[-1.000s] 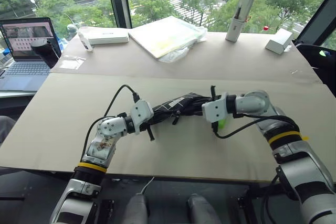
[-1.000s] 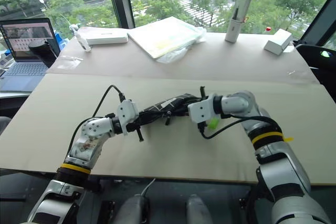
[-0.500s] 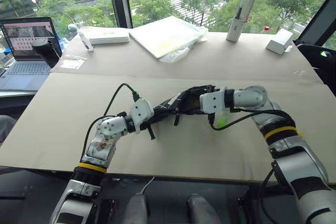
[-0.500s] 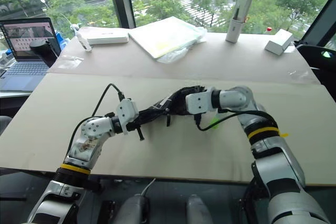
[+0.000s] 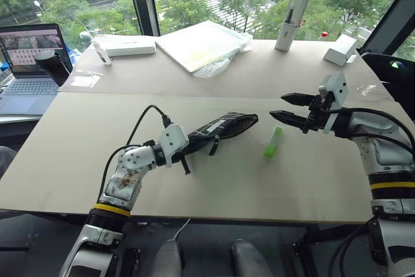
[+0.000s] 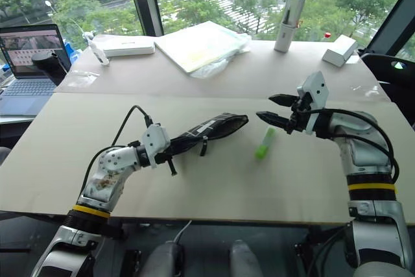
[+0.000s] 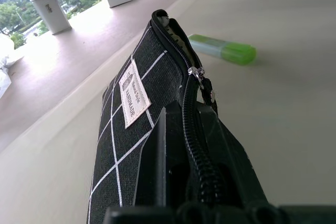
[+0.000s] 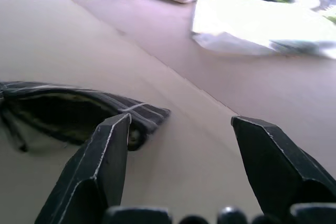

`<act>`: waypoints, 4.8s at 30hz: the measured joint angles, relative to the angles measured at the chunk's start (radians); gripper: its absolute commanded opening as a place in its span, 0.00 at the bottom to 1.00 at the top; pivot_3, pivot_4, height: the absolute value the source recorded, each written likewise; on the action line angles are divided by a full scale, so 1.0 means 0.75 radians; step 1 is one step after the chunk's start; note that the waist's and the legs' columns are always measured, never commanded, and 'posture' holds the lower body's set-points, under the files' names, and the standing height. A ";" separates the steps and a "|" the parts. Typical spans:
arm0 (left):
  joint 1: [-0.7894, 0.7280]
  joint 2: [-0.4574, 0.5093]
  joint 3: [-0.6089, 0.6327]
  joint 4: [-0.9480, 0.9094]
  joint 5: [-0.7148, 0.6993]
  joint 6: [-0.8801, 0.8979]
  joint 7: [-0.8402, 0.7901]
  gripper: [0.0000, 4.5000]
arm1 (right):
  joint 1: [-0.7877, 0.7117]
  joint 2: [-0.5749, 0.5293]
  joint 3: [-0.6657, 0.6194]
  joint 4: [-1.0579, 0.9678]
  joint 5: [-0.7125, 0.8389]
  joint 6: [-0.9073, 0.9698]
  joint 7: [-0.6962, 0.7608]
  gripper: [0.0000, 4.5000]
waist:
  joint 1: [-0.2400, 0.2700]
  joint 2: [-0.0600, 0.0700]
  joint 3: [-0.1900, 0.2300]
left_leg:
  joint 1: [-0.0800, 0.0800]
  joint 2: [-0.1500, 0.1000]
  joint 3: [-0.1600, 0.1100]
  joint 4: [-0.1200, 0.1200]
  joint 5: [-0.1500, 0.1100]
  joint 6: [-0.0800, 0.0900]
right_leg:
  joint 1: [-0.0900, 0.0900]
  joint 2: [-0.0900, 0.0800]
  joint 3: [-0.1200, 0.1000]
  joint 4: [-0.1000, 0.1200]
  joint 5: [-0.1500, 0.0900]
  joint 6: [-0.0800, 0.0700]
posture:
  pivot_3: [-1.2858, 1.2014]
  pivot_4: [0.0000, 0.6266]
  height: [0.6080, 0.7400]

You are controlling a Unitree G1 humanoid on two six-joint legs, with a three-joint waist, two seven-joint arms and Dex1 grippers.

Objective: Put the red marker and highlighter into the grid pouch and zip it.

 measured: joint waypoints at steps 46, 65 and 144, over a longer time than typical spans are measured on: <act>-0.019 -0.015 0.011 0.080 0.000 -0.035 0.024 0.00 | 0.355 0.267 0.140 -0.469 -0.261 0.418 -0.633 0.24 | 0.008 0.000 0.000 | -0.002 -0.001 -0.001 0.000 0.000 0.000 | 0.000 0.000 0.000 -0.001 -0.002 0.001 | 0.52 0.24 1.00; -0.023 -0.019 0.010 0.088 0.000 -0.038 0.007 0.00 | 0.085 -0.319 0.344 -0.022 -0.544 -0.990 0.221 0.24 | 0.008 -0.001 0.002 | -0.002 -0.002 -0.001 -0.001 0.000 0.000 | 0.001 0.000 -0.001 -0.005 -0.002 0.002 | 0.52 0.24 1.00; -0.045 -0.030 0.004 0.056 0.000 -0.002 0.007 0.00 | 0.076 0.347 0.425 -0.187 -0.008 0.160 0.126 0.88 | -0.019 -0.001 0.002 | -0.002 -0.003 -0.008 0.000 0.000 0.000 | 0.001 0.001 -0.001 0.001 -0.004 0.000 | 0.52 0.24 1.00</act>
